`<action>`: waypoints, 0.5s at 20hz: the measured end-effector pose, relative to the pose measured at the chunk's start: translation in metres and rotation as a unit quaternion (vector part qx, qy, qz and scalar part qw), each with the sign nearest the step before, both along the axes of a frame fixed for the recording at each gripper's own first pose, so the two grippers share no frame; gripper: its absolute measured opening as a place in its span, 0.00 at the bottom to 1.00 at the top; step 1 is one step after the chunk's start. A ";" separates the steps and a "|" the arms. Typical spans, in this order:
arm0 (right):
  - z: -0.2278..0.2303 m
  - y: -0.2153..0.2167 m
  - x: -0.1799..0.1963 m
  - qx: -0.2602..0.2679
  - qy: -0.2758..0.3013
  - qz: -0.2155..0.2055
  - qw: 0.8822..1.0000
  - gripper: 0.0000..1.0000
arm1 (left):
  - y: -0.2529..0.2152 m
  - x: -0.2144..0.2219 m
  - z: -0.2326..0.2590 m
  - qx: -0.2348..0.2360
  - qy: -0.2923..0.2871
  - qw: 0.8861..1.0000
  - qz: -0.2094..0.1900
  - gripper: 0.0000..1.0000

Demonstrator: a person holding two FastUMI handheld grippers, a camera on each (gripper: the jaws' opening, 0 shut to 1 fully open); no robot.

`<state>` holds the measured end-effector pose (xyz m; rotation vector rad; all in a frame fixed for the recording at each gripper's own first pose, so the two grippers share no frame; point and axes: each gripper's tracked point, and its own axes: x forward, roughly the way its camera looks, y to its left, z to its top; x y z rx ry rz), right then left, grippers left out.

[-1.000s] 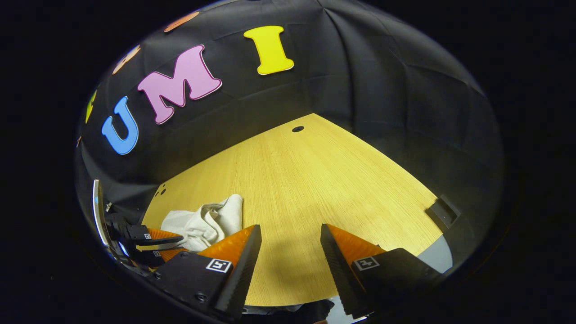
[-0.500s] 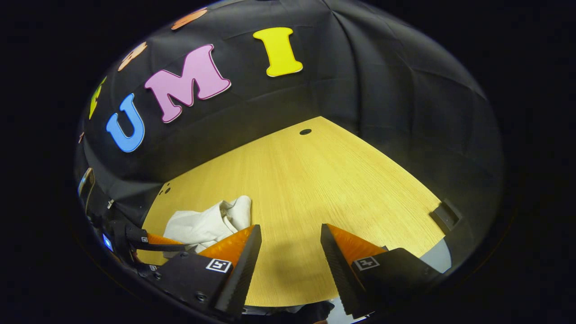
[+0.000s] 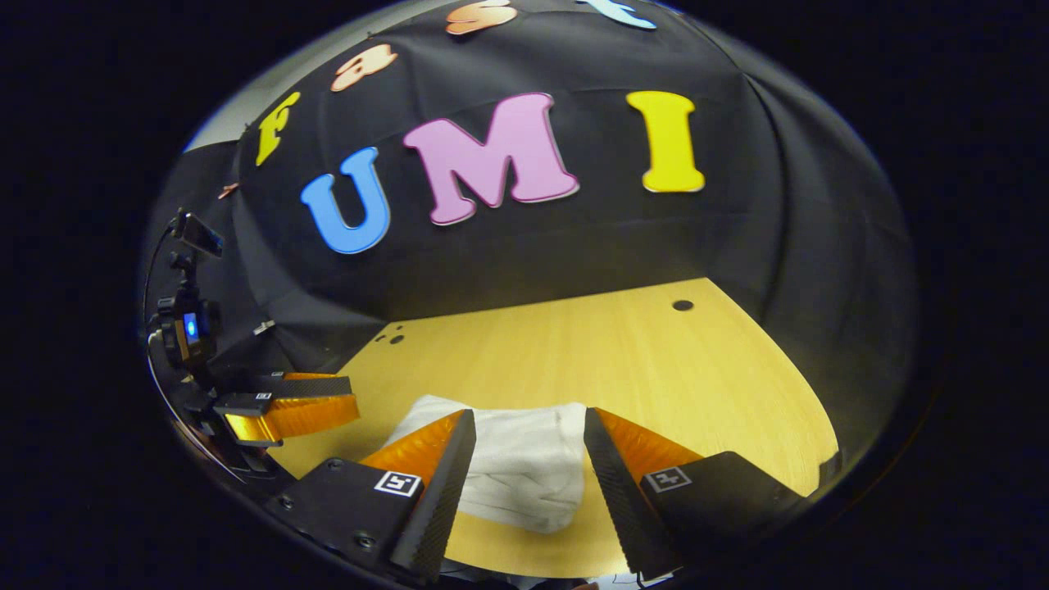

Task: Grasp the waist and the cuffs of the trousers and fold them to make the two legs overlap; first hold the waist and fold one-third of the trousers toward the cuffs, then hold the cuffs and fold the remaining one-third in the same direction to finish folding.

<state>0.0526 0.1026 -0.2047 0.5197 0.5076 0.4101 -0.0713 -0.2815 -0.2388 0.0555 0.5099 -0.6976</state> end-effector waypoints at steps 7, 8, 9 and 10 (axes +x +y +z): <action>0.035 0.082 0.005 0.052 -0.011 0.101 0.994 0.84 | 0.092 -0.023 0.025 -0.054 0.016 0.982 0.181 0.71; 0.033 0.091 0.004 0.051 -0.008 0.116 0.992 0.84 | 0.098 -0.028 0.031 -0.057 0.018 0.979 0.197 0.71; 0.031 0.099 0.003 0.049 -0.007 0.129 0.990 0.83 | 0.102 -0.033 0.034 -0.059 0.021 0.976 0.210 0.72; 0.029 0.105 0.003 0.049 -0.004 0.140 0.989 0.84 | 0.106 -0.038 0.036 -0.059 0.025 0.973 0.223 0.71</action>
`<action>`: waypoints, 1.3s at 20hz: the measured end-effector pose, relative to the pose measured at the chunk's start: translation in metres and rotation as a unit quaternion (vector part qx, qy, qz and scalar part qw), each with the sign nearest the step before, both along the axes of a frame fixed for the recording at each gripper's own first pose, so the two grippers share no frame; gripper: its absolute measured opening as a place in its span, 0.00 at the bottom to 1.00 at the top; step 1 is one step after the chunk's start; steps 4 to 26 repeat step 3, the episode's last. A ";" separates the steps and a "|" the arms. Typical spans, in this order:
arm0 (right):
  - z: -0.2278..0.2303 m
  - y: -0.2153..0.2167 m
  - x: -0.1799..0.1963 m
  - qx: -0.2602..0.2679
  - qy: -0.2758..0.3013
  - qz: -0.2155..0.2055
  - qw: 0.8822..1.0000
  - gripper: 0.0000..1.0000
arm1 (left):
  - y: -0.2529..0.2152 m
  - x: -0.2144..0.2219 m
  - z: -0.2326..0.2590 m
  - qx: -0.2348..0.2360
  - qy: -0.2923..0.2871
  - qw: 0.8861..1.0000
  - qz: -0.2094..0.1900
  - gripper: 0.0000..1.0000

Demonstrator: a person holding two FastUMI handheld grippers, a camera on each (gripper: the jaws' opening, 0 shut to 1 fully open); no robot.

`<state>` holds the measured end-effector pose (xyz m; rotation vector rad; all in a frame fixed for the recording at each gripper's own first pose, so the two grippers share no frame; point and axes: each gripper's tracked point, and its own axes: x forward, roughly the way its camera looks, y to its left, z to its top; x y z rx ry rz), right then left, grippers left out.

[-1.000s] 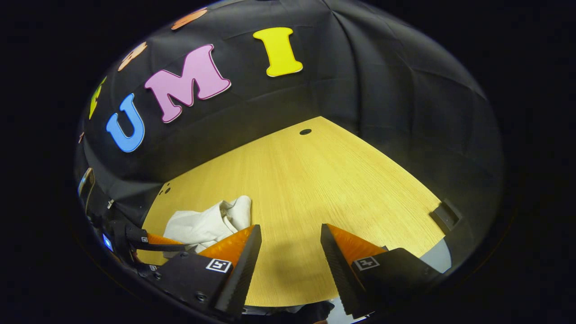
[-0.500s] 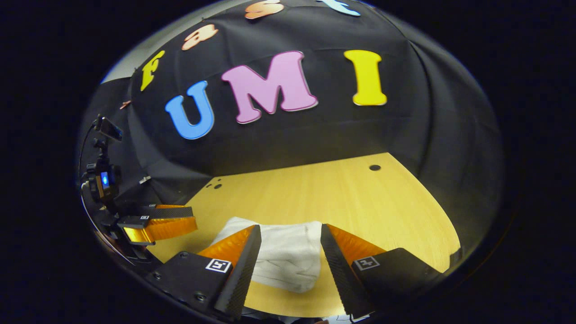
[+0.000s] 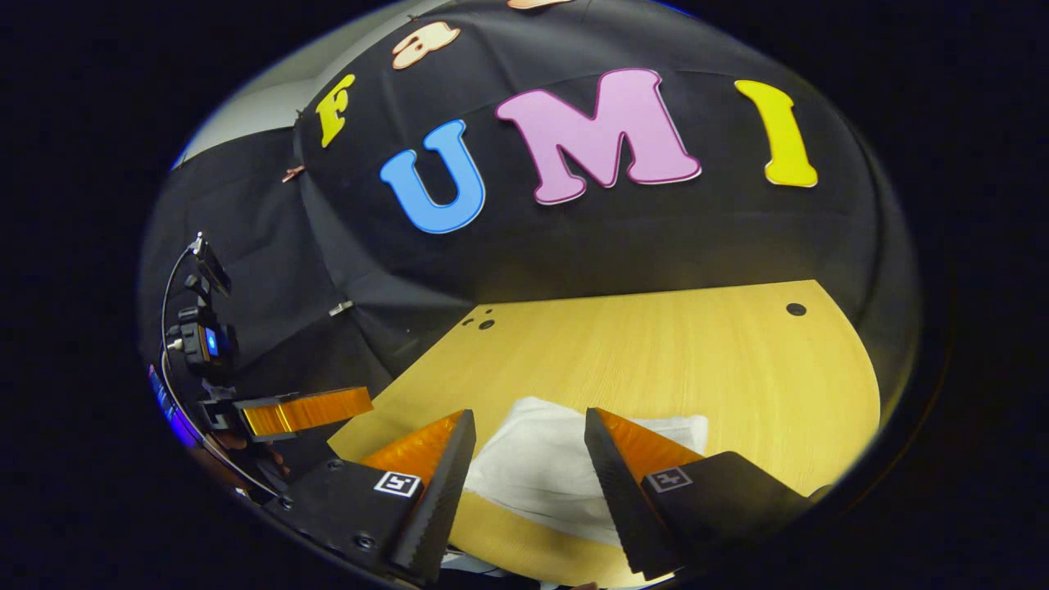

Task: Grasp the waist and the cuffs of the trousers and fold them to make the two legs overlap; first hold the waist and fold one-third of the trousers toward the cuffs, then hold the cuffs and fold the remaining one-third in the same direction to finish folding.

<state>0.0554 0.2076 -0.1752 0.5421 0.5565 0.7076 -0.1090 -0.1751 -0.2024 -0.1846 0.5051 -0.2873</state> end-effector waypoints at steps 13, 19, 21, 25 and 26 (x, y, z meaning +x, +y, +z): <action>-0.001 0.014 -0.001 0.009 0.006 0.023 1.000 0.83 | 0.008 -0.013 0.011 0.006 0.001 1.000 0.028 0.72; -0.001 0.014 -0.001 0.009 0.006 0.023 1.000 0.83 | 0.008 -0.013 0.011 0.006 0.001 1.000 0.028 0.72; -0.001 0.014 -0.001 0.009 0.006 0.023 1.000 0.83 | 0.008 -0.013 0.011 0.006 0.001 1.000 0.028 0.72; -0.001 0.014 -0.001 0.009 0.006 0.023 1.000 0.83 | 0.008 -0.013 0.011 0.006 0.001 1.000 0.028 0.72; -0.001 0.014 -0.001 0.009 0.006 0.023 1.000 0.83 | 0.008 -0.013 0.011 0.006 0.001 1.000 0.028 0.72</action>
